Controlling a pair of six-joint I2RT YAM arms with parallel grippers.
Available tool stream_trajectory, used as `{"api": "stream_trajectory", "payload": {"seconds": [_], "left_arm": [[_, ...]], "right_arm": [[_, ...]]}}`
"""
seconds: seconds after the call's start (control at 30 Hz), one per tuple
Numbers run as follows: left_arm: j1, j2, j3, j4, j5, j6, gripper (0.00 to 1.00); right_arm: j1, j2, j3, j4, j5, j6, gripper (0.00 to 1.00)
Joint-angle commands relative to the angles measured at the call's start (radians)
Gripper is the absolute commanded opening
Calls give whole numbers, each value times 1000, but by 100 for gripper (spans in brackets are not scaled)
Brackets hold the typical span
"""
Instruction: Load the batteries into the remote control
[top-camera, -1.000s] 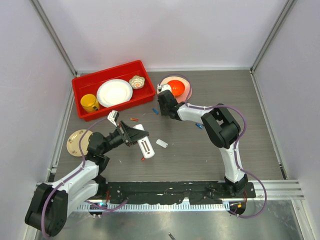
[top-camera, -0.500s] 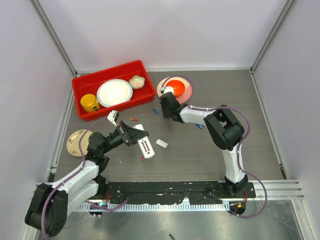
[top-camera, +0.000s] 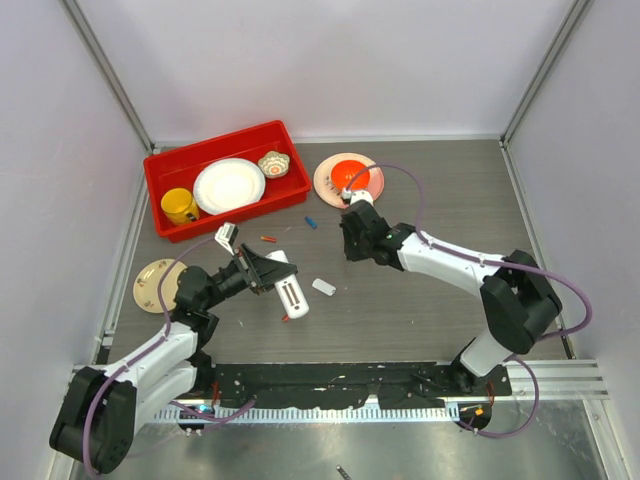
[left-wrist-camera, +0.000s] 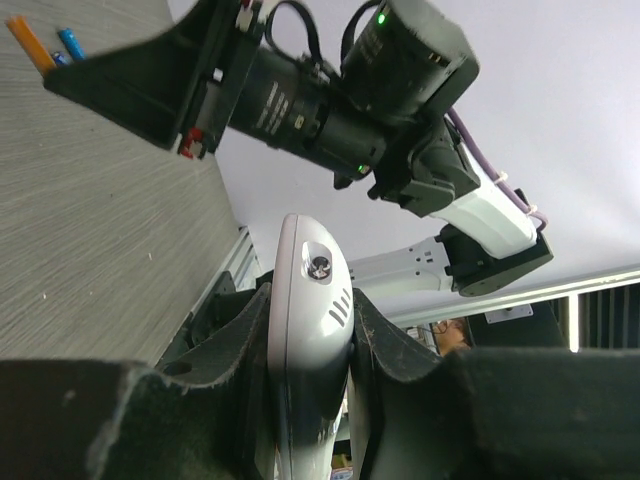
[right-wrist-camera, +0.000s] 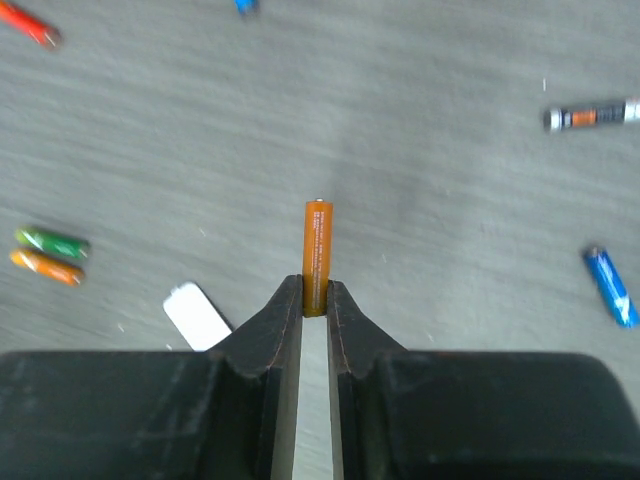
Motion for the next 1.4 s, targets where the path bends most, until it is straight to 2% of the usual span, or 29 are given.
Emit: {"api": "stream_trajectory", "payload": {"seconds": [0.0, 0.17, 0.23, 0.4, 0.43, 0.53, 0.67, 0.77, 1.1, 1.3, 1.37], "left_arm": [[6, -6, -13, 62, -9, 23, 0], [5, 1, -17, 59, -15, 25, 0], [5, 1, -20, 56, -21, 26, 0], [6, -6, -35, 42, -52, 29, 0], [6, -8, -36, 36, -63, 29, 0], [5, -12, -40, 23, -75, 26, 0], [5, -32, -40, 11, -97, 29, 0], [5, -52, -41, -1, -103, 31, 0], [5, -77, -53, -18, -113, 29, 0], [5, -81, -58, -23, -115, 28, 0], [5, -83, -63, -29, -117, 28, 0]], "right_arm": [[6, -73, -110, -95, -16, 24, 1], [6, -85, -171, -78, 78, 99, 1], [6, -100, -188, -65, 138, 218, 1], [45, -197, -355, 118, 231, 678, 1], [60, -203, -363, 113, 313, 841, 1], [126, -171, -291, -32, 470, 1125, 1], [161, -27, -123, -407, 550, 1409, 1], [167, 63, -49, -517, 544, 1514, 1], [166, 163, -1, -490, 498, 1572, 1], [167, 194, 30, -486, 494, 1526, 17], [167, 195, 31, -491, 494, 1512, 26]]}}
